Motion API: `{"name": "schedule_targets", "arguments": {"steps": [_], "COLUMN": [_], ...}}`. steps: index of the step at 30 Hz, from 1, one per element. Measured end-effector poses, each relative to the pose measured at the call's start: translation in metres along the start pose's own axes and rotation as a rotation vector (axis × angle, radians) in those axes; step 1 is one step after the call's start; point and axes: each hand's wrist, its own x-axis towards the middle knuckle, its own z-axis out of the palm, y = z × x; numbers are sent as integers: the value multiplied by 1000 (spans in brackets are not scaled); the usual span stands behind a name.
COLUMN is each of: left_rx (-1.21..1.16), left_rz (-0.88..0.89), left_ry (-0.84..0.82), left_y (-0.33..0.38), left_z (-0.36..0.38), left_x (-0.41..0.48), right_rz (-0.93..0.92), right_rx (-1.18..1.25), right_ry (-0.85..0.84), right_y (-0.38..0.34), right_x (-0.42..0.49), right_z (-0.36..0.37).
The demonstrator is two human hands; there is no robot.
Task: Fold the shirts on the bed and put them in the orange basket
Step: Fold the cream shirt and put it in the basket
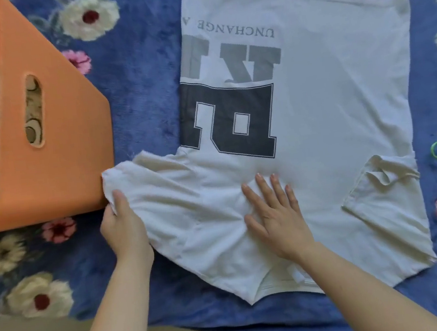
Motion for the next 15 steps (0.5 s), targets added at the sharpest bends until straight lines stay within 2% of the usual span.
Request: {"name": "schedule_targets", "arguments": {"steps": [2,6,9,11,14,15], "left_rx": [45,9,91,220,666,870], "left_rz": [68,70,327,609,1059,1126], "left_ry": [83,154,112,-45,-548,-709], "left_y": [-3,-7,-1,7,-13,-25], "left_z": [-12,-12,-2,6,16,18], "left_x": [-5,-3,-10,-28,-38,-37], "right_rz": [5,19,5,2,-36,-45], "right_rx": [7,-9,-1,19,76,94], "right_ry": [-49,-76,-86,-101,-51,-8], "right_y": [-2,-6,-8,-7,-3,1], "right_x": [0,1,1,1,-3,-8], "right_z": [-4,-9,-12,-17,-21,-23]}}
